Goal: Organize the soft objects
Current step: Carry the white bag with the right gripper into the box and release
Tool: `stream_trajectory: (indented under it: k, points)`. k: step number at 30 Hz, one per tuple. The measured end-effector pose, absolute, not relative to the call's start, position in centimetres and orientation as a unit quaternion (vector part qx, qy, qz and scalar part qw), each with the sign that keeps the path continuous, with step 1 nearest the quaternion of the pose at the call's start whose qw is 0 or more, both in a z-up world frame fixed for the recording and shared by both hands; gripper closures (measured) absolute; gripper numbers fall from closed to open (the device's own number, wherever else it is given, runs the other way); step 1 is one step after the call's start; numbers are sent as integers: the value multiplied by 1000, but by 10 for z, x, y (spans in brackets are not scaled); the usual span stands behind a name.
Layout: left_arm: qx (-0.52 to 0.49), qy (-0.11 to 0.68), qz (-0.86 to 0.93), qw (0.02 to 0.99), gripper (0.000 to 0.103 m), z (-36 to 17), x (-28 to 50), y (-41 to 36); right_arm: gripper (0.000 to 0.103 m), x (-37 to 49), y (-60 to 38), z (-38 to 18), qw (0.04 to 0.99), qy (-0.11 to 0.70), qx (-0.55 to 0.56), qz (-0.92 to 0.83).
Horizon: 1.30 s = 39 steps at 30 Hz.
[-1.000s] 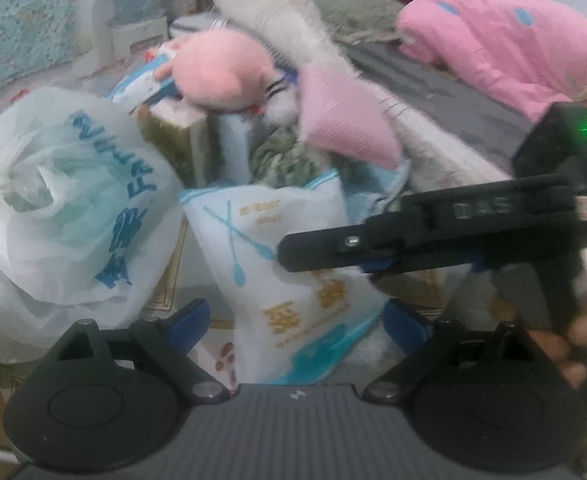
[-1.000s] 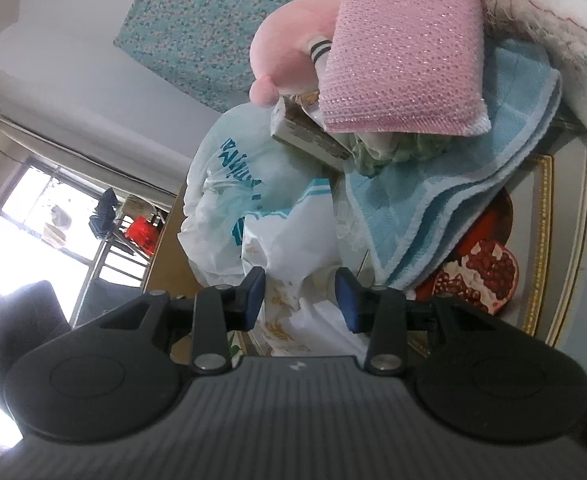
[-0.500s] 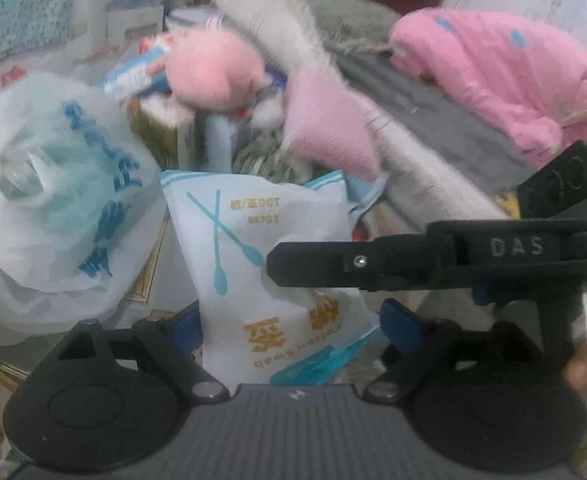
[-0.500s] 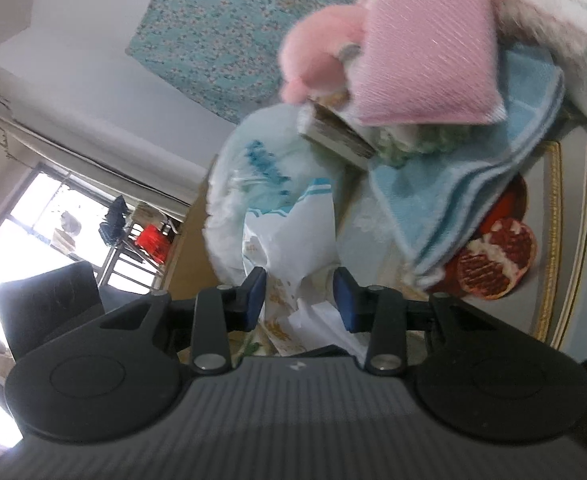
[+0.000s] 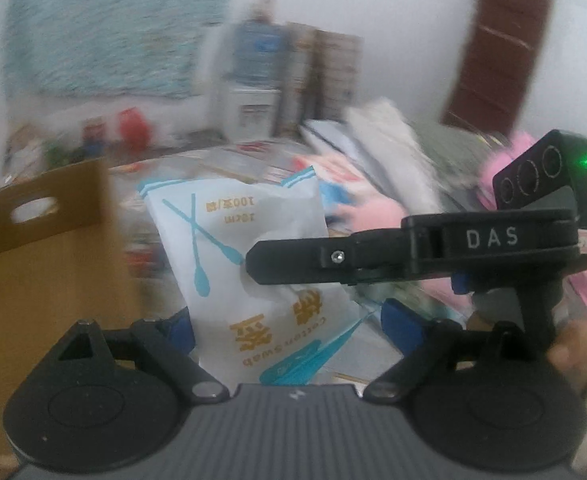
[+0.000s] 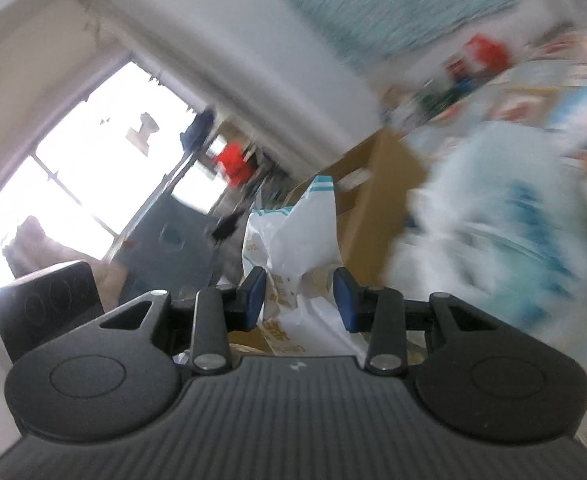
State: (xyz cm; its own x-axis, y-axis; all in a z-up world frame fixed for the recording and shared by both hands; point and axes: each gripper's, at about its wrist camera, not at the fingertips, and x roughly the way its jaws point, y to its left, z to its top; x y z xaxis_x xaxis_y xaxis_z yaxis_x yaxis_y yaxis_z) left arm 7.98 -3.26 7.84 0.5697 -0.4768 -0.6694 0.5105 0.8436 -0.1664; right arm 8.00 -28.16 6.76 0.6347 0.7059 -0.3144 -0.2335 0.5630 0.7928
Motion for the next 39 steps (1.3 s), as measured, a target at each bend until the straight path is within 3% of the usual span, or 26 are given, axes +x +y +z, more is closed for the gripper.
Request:
stream_trajectory:
  k: [9, 19, 27, 34, 39]
  points:
    - [-14, 454, -170, 874, 10, 82, 220, 83, 66, 266, -166, 64, 748, 455, 369, 313]
    - [10, 482, -49, 874, 8, 57, 335, 144, 66, 396, -85, -3, 702, 524, 424, 229]
    - [24, 474, -8, 880, 8, 47, 336, 157, 66, 441, -77, -73, 675, 543, 476, 151]
    - [30, 458, -1, 889, 8, 51, 326, 168, 66, 457, -48, -109, 678, 565, 456, 113]
    - [5, 450, 6, 893, 8, 60, 314, 183, 65, 457, -29, -128, 649, 563, 501, 105]
